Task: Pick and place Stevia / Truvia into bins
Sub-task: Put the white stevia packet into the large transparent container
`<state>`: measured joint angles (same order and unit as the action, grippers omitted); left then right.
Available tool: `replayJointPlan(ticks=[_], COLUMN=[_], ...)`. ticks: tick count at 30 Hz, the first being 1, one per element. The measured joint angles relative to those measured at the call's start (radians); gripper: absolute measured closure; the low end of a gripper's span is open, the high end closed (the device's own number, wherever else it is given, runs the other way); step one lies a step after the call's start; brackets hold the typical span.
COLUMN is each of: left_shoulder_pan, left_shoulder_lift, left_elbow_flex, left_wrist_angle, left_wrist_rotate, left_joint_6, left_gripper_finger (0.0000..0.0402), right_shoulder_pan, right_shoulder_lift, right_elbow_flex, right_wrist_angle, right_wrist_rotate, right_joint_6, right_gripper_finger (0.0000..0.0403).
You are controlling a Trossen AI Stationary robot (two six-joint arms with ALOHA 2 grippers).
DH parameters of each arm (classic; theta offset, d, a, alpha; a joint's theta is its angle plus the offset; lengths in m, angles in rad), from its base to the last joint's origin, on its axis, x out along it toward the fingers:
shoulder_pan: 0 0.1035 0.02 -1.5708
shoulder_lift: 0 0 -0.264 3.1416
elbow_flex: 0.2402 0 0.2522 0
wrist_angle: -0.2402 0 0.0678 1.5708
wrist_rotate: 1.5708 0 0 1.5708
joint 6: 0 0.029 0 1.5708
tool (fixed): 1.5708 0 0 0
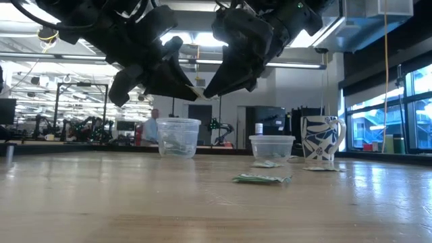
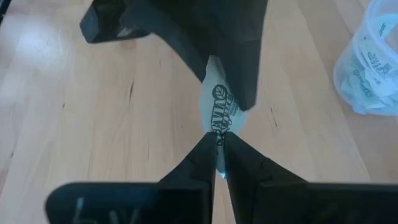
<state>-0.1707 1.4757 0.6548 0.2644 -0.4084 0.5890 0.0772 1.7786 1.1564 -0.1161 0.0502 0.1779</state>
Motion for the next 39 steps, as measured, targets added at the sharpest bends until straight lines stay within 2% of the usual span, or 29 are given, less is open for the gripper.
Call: replayJointPlan(ticks=[3, 6, 14, 19, 24, 30, 33, 39], left_shoulder_pan=[0.000, 0.000, 0.001, 0.015, 0.059, 0.153, 0.212, 0.334], left_shoulder_lift=[0.000, 0.000, 0.000, 0.000, -0.023, -0.081, -0.103, -0.107], left_elbow_flex=[0.000, 0.000, 0.000, 0.000, 0.001, 0.001, 0.001, 0.001], left_wrist_angle=[-0.002, -0.004, -0.006, -0.007, -0.028, -0.110, -0.167, -0.296], left_wrist_rotate=[0.000, -0.001, -0.005, -0.066, -0.106, -0.099, -0.060, 0.088], left_joint_6=[0.001, 0.001, 0.001, -0.009, -0.099, -0.289, -0.390, -0.563], left_gripper_finger=[0.0395, 0.0396, 0.0398, 0.0398, 0.0398, 0.0398, 0.0398, 0.0398], right_shoulder_pan=[0.000, 0.000, -0.002, -0.003, -0.003, -0.003, -0.005, -0.015], right_shoulder_lift=[0.000, 0.000, 0.000, 0.000, 0.000, 0.000, 0.000, 0.000], right_elbow_flex=[0.000, 0.000, -0.002, -0.002, -0.002, -0.002, -0.002, -0.002], right_wrist_angle=[-0.014, -0.041, -0.162, -0.277, -0.357, -0.423, -0.430, -0.444], right_wrist_rotate=[0.001, 0.000, -0.001, -0.001, 0.002, 0.092, 0.097, 0.098], right_joint_6=[-0.003, -0.029, -0.027, -0.028, -0.029, 0.010, 0.048, 0.111], right_gripper_finger=[0.0370, 0.0354, 0.0261, 0.0227, 0.0220, 0.0219, 0.0219, 0.0219])
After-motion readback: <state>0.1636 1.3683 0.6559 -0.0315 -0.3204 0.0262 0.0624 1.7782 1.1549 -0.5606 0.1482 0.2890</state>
